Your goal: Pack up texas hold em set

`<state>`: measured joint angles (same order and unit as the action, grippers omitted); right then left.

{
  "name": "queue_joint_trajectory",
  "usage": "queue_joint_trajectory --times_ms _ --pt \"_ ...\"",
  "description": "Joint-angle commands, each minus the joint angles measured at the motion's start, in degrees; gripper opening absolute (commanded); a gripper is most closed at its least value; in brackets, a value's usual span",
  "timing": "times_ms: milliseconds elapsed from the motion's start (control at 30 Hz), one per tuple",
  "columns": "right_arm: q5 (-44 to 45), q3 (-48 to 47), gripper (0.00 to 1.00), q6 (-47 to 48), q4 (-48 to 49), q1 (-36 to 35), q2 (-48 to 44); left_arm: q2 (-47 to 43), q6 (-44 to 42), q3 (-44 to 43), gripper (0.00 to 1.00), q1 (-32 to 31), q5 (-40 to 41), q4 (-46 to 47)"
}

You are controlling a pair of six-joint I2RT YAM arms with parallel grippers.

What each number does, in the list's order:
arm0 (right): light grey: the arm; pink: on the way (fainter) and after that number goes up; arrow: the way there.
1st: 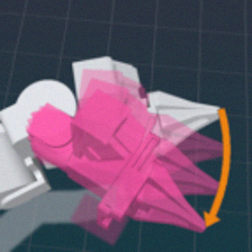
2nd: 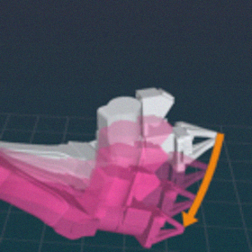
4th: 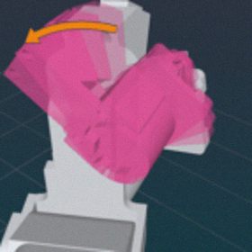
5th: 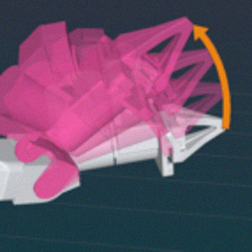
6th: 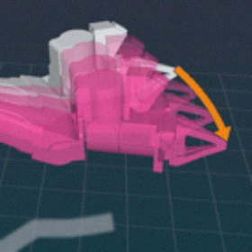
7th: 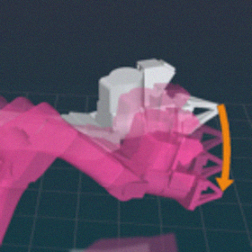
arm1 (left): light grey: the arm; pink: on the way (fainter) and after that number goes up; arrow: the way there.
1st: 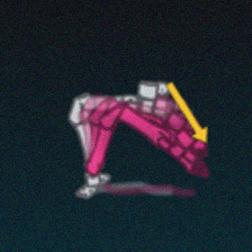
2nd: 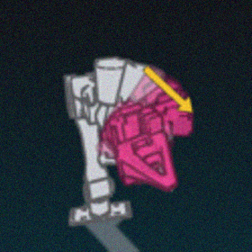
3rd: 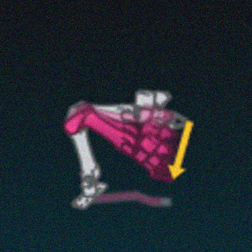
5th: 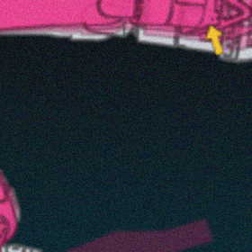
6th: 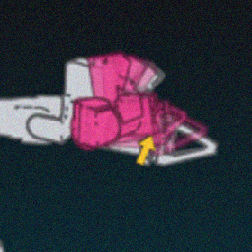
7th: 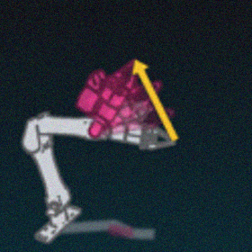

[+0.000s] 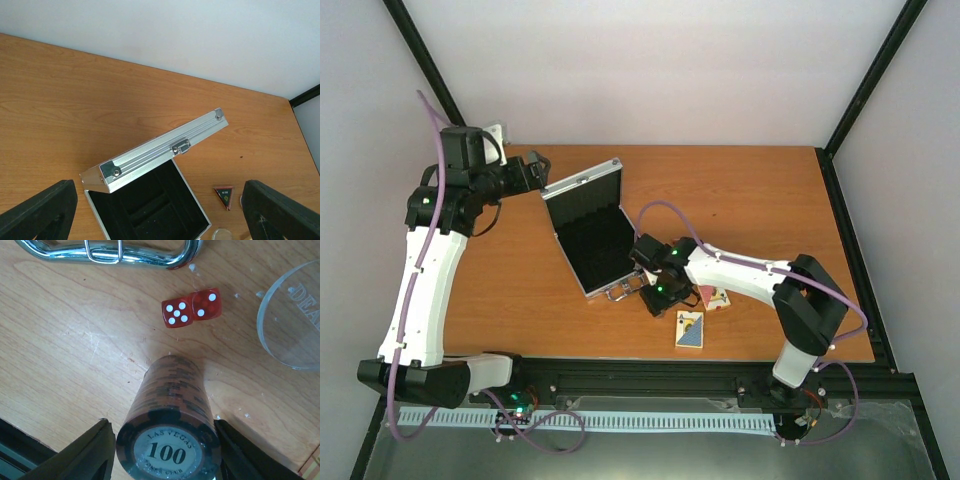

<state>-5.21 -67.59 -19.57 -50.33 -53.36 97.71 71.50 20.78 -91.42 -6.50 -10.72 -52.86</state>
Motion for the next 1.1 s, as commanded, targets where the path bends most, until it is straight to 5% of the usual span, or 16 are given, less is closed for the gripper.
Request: queue_joint_trajectory --times_ms 0,267,467,833,1067 --pt "-0.7 -0.9 0.53 0.7 -0.1 -0.6 0.9 -0.9 0.3 0.0 0.93 -0.1 0.1 -0.8" --pt "-1.7 -1.8 0.39 1.1 0.0 -0.6 2.5 -1.0 0.1 0.2 0.93 -0.1 0.3 -1.2" --pt "-1.5 -2.8 0.14 1.0 -2.2 -0.6 0.7 -1.3 -0.2 0.6 0.93 -0.1 0.2 -1.5" --pt "-2.2 -18.5 0.07 1.2 -9.2 -0.9 -3.6 -1.4 -0.8 0.3 0.94 -0.1 -0.3 -1.2" --pt "-1.0 -21.9 0.06 -1.9 2.3 -1.0 -0.5 -1.7 -0.4 1.1 0.94 -0.1 -1.0 -0.8"
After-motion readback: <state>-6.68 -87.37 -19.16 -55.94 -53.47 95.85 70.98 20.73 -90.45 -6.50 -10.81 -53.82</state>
